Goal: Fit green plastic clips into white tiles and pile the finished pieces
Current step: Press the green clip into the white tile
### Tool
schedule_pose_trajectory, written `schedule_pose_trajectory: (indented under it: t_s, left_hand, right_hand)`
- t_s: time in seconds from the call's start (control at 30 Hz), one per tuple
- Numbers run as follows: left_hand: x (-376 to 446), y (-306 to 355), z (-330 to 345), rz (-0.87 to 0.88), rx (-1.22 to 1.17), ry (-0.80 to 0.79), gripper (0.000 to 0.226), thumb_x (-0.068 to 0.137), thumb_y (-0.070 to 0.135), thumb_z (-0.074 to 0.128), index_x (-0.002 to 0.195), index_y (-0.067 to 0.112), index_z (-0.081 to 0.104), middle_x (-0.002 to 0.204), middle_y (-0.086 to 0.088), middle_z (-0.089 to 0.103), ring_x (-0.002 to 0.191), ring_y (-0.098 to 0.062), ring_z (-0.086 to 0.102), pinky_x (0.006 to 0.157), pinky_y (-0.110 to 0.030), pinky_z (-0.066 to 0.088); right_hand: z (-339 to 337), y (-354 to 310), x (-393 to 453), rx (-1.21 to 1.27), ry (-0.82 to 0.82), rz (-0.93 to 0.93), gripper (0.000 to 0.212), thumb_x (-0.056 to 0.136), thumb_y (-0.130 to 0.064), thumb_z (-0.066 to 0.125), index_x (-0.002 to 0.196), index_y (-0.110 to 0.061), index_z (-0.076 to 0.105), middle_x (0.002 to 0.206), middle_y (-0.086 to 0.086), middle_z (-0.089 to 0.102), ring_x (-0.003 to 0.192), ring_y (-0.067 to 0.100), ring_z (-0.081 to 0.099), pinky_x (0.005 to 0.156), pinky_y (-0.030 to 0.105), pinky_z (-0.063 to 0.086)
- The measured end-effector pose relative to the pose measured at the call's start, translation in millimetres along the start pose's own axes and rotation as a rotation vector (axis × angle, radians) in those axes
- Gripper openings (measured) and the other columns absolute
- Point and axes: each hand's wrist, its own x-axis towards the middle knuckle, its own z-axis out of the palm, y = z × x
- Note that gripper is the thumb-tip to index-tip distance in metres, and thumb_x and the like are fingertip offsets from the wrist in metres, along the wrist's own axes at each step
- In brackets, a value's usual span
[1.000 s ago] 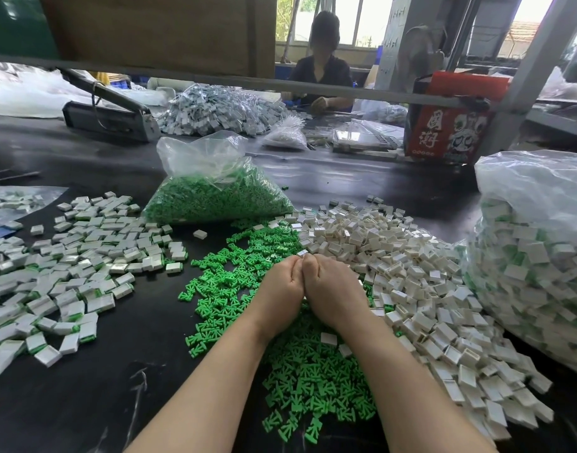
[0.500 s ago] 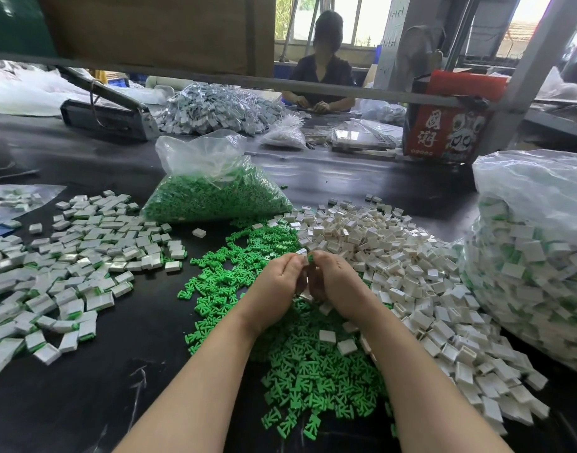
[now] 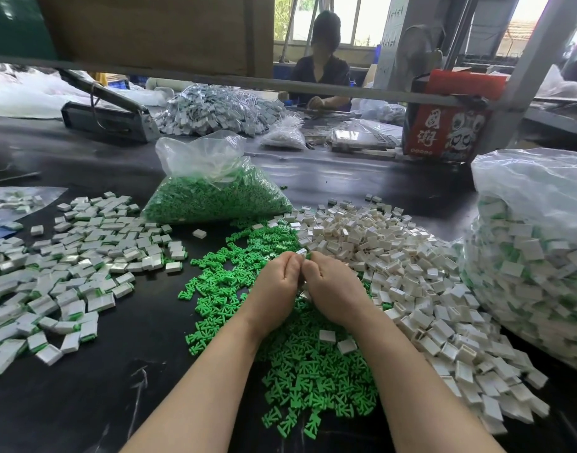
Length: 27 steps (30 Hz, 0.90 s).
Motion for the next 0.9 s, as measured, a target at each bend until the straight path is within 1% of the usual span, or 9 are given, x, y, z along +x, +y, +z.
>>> schedule_pose_trajectory:
  t_s: [0.1, 0.2, 0.37, 0.53, 0.63, 0.67, 0.73, 0.8, 0.9]
  left_hand:
    - [-1.0, -0.3, 1.1, 0.014, 0.028, -0.013, 0.030, 0.107, 0.019, 0.037, 0.096, 0.003, 0.060, 0.093, -0.019, 0.066, 0.090, -0.036, 0.062, 0.084, -0.047, 0.050]
    - [-1.2, -1.2, 0.8, 0.028, 0.055, -0.028, 0.029, 0.107, 0.021, 0.036, 0.091, 0.011, 0.058, 0.086, -0.008, 0.064, 0.079, -0.020, 0.059, 0.078, -0.038, 0.049]
    - [0.7, -4.4, 2.4, 0.051, 0.139, -0.055, 0.029, 0.107, 0.022, 0.036, 0.086, 0.018, 0.055, 0.082, 0.000, 0.062, 0.073, -0.006, 0.057, 0.069, -0.025, 0.046]
    - [4.3, -9.7, 3.2, 0.053, 0.193, -0.073, 0.028, 0.106, 0.024, 0.037, 0.092, 0.012, 0.058, 0.088, -0.006, 0.065, 0.085, -0.023, 0.062, 0.076, -0.033, 0.048]
    - [4.7, -11.3, 3.1, 0.052, 0.204, -0.073, 0.027, 0.106, 0.025, 0.037, 0.084, 0.030, 0.052, 0.084, 0.006, 0.060, 0.079, -0.013, 0.057, 0.070, -0.014, 0.044]
    - [4.6, -10.9, 3.3, 0.054, 0.206, -0.072, 0.027, 0.106, 0.025, 0.037, 0.083, 0.032, 0.050, 0.085, 0.008, 0.059, 0.079, -0.012, 0.056, 0.070, -0.013, 0.043]
    - [4.9, -10.6, 3.0, 0.056, 0.181, -0.081, 0.026, 0.106, 0.025, 0.038, 0.087, 0.025, 0.055, 0.085, 0.003, 0.062, 0.079, -0.017, 0.058, 0.075, -0.023, 0.046]
    - [4.2, -9.3, 0.5, 0.050, 0.106, -0.094, 0.028, 0.106, 0.025, 0.039, 0.087, 0.018, 0.057, 0.080, 0.001, 0.061, 0.071, -0.012, 0.056, 0.070, -0.026, 0.048]
    - [4.2, -8.4, -2.9, 0.022, -0.044, -0.089, 0.032, 0.106, 0.023, 0.040, 0.089, 0.003, 0.058, 0.075, -0.002, 0.054, 0.068, -0.011, 0.049, 0.068, -0.027, 0.044]
  right_hand:
    - [2.7, 0.8, 1.1, -0.084, 0.004, 0.020, 0.036, 0.082, -0.044, 0.019, 0.072, -0.020, 0.044, 0.072, 0.000, 0.052, 0.066, 0.015, 0.047, 0.063, 0.036, 0.035]
    - [4.4, 0.8, 2.0, -0.113, 0.010, 0.025, 0.035, 0.080, -0.044, 0.018, 0.070, -0.020, 0.042, 0.071, -0.001, 0.050, 0.065, 0.016, 0.045, 0.061, 0.035, 0.030]
    - [1.3, 2.7, 0.9, -0.147, 0.005, 0.028, 0.032, 0.079, -0.043, 0.019, 0.068, -0.021, 0.041, 0.070, -0.002, 0.049, 0.063, 0.014, 0.044, 0.058, 0.035, 0.028]
    - [-1.0, 2.7, -0.5, -0.193, -0.020, 0.024, 0.028, 0.081, -0.041, 0.021, 0.066, -0.024, 0.037, 0.069, -0.002, 0.046, 0.070, 0.021, 0.047, 0.063, 0.035, 0.032]
    - [-0.5, 2.7, -0.6, -0.192, -0.020, 0.023, 0.028, 0.078, -0.041, 0.019, 0.066, -0.024, 0.038, 0.071, -0.001, 0.048, 0.072, 0.023, 0.048, 0.063, 0.034, 0.033]
    - [-0.7, 3.0, -0.8, -0.190, -0.016, 0.023, 0.028, 0.076, -0.041, 0.019, 0.066, -0.023, 0.038, 0.071, 0.000, 0.048, 0.071, 0.023, 0.048, 0.062, 0.034, 0.033]
    - [-1.8, 3.2, -1.9, -0.177, -0.004, 0.019, 0.029, 0.076, -0.042, 0.020, 0.067, -0.022, 0.040, 0.071, 0.000, 0.050, 0.071, 0.022, 0.049, 0.061, 0.035, 0.034]
    - [-3.9, 3.3, -2.9, -0.102, 0.002, 0.015, 0.032, 0.076, -0.041, 0.022, 0.069, -0.019, 0.045, 0.071, 0.000, 0.053, 0.070, 0.022, 0.050, 0.062, 0.038, 0.039]
    - [-8.6, 6.0, -1.3, 0.229, -0.062, 0.018, 0.030, 0.079, -0.035, 0.029, 0.071, -0.012, 0.046, 0.065, 0.003, 0.052, 0.063, 0.022, 0.046, 0.062, 0.044, 0.039]
